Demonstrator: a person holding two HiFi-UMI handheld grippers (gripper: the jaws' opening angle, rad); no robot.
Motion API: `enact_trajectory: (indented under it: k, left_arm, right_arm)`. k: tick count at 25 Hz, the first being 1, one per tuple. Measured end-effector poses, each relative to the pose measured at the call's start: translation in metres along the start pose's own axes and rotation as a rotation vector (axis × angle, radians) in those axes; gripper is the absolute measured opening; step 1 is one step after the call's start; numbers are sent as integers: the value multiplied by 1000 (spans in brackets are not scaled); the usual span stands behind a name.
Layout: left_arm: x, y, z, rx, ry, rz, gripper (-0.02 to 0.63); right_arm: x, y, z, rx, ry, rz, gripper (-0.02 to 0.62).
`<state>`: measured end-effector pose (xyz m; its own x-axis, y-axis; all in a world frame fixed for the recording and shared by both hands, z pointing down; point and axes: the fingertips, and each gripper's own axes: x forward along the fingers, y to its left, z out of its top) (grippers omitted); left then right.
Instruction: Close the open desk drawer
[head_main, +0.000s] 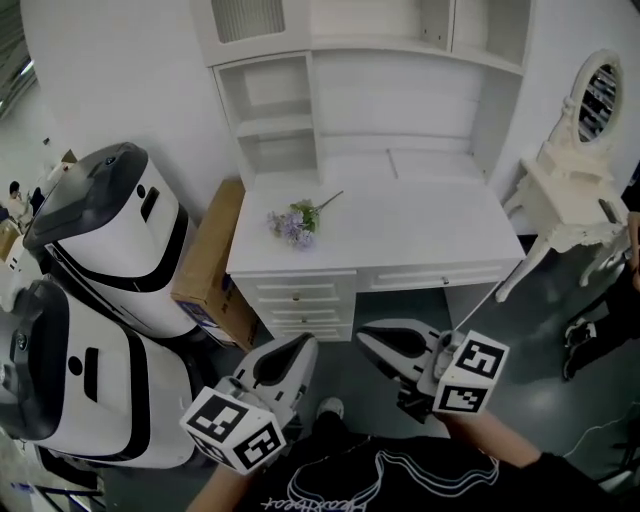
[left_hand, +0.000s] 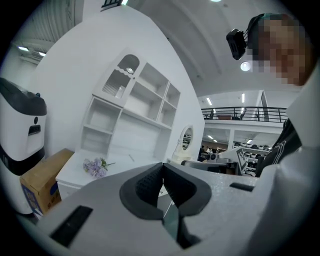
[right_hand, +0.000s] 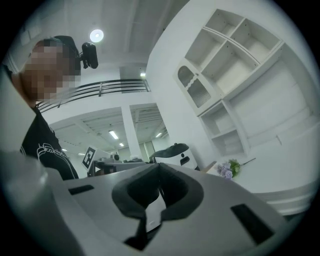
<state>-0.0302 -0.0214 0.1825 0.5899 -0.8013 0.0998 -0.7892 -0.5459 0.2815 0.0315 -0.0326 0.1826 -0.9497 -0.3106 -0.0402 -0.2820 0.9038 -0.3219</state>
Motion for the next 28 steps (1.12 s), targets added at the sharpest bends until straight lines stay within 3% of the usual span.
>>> enact_trajectory:
  k: [7,28]
  left_arm:
    - [-12,-24,6,21,-25,-4,5]
    - [-31,-41,6,20,-42,24,5]
  right_arm:
    - [-11,20,8,-26,-24,22,6]
    - [-22,46,9,-42,-23,38,6]
